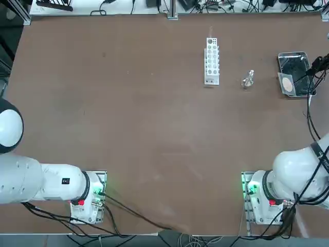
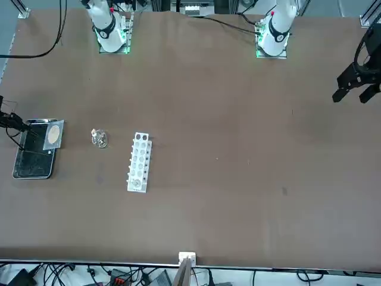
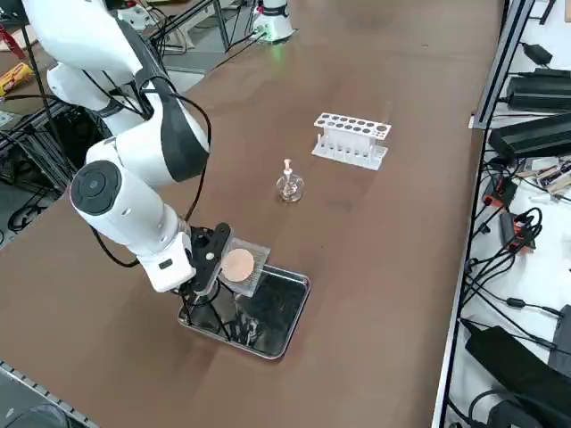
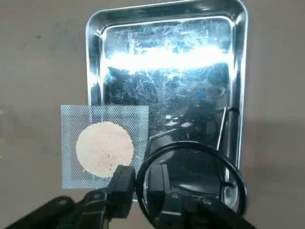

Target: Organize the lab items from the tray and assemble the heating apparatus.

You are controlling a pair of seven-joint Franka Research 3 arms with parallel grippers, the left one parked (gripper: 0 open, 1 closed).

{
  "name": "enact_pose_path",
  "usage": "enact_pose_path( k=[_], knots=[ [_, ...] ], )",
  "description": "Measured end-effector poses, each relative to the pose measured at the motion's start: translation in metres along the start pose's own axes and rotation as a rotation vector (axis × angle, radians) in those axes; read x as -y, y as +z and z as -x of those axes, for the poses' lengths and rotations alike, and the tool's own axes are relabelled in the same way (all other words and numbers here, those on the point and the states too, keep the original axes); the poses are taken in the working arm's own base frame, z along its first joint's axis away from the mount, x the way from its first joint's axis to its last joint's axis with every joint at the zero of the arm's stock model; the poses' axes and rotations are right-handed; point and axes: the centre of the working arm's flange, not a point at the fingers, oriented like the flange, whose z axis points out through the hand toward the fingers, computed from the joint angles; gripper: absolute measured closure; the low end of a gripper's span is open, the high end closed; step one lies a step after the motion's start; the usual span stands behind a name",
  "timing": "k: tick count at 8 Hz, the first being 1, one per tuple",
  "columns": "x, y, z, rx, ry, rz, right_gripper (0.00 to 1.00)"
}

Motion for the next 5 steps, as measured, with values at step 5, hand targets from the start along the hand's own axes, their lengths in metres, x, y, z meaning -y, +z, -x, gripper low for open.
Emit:
enact_pose_path(
  k=[5],
  knots=[
    [-0.0002, -0.0020, -0.0012, -0.003, -0.001, 0.002, 0.84]
  ],
)
